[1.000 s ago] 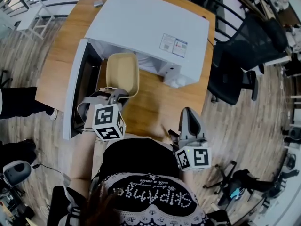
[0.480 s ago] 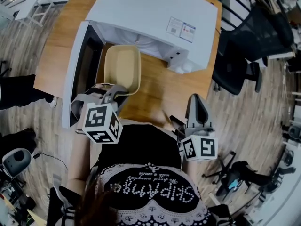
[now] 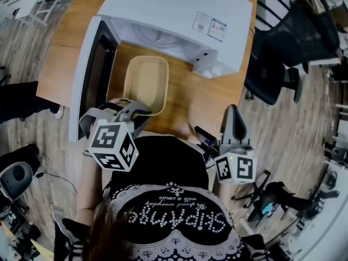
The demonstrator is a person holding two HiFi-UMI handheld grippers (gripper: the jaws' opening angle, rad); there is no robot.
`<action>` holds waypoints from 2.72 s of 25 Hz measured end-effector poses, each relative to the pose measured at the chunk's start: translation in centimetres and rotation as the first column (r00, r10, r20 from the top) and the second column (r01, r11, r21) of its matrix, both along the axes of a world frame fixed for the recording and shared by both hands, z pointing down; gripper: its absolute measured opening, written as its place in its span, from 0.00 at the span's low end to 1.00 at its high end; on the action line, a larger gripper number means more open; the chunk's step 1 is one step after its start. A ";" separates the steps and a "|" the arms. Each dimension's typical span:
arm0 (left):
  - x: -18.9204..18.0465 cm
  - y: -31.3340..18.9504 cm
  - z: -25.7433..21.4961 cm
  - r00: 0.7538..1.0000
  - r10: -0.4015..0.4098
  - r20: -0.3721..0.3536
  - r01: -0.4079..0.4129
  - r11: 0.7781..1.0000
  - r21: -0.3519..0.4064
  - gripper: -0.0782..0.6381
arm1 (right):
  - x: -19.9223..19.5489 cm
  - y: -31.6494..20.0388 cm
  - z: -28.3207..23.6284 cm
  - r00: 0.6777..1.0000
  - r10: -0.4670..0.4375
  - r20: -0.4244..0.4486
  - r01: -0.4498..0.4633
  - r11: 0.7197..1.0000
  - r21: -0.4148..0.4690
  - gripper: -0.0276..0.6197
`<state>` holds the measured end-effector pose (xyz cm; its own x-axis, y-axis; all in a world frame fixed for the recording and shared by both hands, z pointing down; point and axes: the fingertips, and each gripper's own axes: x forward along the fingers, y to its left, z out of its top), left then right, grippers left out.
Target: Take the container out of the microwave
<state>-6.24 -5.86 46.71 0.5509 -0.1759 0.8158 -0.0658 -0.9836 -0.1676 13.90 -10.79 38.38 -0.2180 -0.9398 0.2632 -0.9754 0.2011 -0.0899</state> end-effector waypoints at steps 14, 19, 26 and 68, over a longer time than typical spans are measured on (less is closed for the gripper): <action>0.5 2.1 -0.7 0.997 0.068 -0.028 -0.069 0.997 -0.026 0.17 | 1.7 1.5 -0.3 0.999 0.044 0.006 -0.044 0.999 0.010 0.10; 0.3 2.1 -0.7 0.998 0.063 -0.020 -0.064 0.998 -0.029 0.17 | 1.9 1.7 -0.4 0.999 0.048 0.011 -0.048 0.999 0.013 0.10; 0.3 2.1 -0.6 0.998 0.065 -0.018 -0.065 0.997 -0.035 0.17 | 1.8 1.6 -0.4 0.999 0.047 0.017 -0.047 0.999 0.012 0.10; 0.5 1.4 0.3 0.994 0.105 -0.005 -0.105 0.994 -0.030 0.17 | 1.4 0.7 0.1 0.999 0.039 -0.027 -0.040 0.999 -0.025 0.10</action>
<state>-5.71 -4.48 46.99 0.5679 -0.0921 0.8180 0.0374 -0.9898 -0.1374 15.34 -10.13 38.45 -0.1733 -0.9404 0.2927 -0.9847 0.1601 -0.0686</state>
